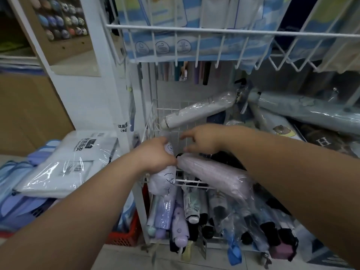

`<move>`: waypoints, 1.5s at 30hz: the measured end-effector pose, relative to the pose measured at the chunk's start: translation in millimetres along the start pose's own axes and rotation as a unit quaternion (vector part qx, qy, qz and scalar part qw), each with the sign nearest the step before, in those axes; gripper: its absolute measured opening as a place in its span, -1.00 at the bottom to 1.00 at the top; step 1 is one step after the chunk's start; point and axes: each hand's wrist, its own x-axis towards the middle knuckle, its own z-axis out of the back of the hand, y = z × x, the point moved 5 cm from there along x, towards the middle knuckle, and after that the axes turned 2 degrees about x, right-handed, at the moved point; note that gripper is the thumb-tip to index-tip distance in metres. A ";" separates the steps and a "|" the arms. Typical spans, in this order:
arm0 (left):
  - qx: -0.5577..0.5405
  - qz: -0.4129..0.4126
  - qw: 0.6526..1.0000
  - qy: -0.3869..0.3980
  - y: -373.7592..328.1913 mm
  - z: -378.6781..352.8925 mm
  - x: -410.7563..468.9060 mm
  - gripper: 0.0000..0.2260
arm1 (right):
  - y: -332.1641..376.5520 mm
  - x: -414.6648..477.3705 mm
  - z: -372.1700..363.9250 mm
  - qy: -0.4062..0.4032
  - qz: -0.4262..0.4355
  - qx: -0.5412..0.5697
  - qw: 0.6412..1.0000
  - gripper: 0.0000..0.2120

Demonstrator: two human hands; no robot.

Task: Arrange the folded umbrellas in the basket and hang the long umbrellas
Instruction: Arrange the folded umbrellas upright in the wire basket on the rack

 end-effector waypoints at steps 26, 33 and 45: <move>-0.183 -0.038 0.972 -0.144 17.8 -1.1 26.4 -0.37 | -59.3 24.1 70.1 -0.179 -0.009 -0.217 0.960 -0.50; -0.273 -0.041 0.941 -0.193 17.6 0.1 26.4 -0.36 | -50.8 -35.6 85.7 -0.172 -0.073 -0.106 0.977 -0.66; -0.061 -0.038 0.992 -0.105 14.0 -16.8 56.7 -0.35 | -72.4 -48.3 31.7 -0.131 -0.112 0.071 0.982 -0.50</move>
